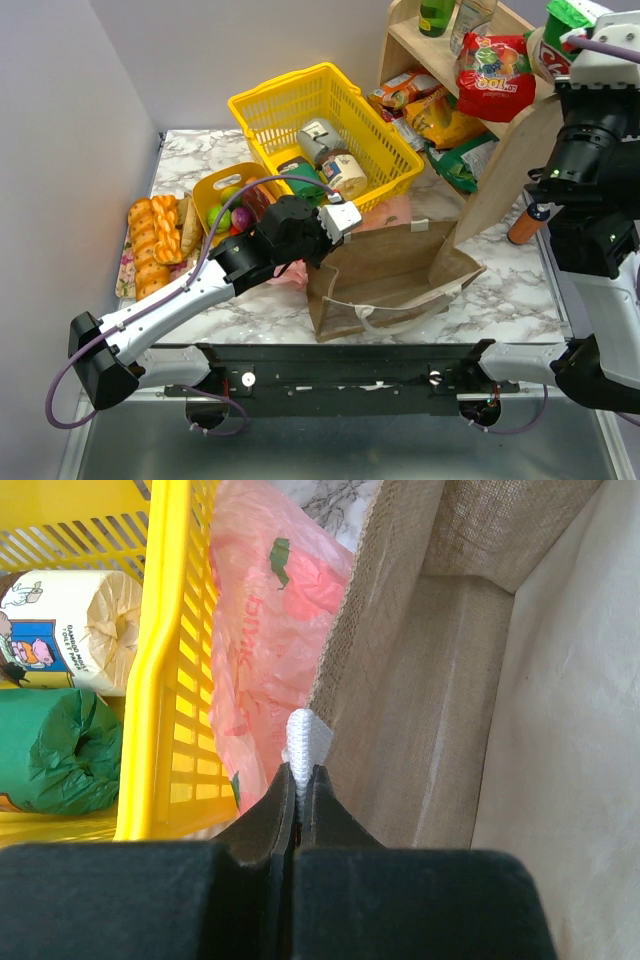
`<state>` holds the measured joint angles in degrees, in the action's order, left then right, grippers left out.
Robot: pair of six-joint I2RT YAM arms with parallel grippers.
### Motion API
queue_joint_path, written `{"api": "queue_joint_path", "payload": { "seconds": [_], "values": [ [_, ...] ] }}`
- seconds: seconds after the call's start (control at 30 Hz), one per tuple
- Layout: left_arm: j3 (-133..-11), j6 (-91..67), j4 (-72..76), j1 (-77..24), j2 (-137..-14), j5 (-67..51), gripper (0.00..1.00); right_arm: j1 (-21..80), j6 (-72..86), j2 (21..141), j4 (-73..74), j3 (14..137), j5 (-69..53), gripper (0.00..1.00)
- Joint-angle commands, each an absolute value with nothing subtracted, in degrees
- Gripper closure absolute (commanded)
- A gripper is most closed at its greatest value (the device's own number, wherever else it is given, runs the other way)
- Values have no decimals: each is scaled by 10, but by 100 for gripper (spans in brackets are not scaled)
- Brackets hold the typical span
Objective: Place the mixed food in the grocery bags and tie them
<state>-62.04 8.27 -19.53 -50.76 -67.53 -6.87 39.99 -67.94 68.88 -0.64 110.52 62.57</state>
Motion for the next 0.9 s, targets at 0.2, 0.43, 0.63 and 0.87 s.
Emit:
{"api": "queue_joint_path", "payload": {
  "seconds": [0.2,0.43,0.63,0.87],
  "values": [
    [-636,76,-193,-517,-678,-72,100,397,-744,713,-74,1172,615,99],
    [-637,76,-194,-519,-676,-70,100,422,-673,710,5,1207,602,99],
    [-638,75,-196,-521,-678,-70,100,466,-623,701,71,1233,586,99],
    [-639,75,-198,-524,-682,-70,100,497,-566,694,123,1259,554,99]
  ]
}}
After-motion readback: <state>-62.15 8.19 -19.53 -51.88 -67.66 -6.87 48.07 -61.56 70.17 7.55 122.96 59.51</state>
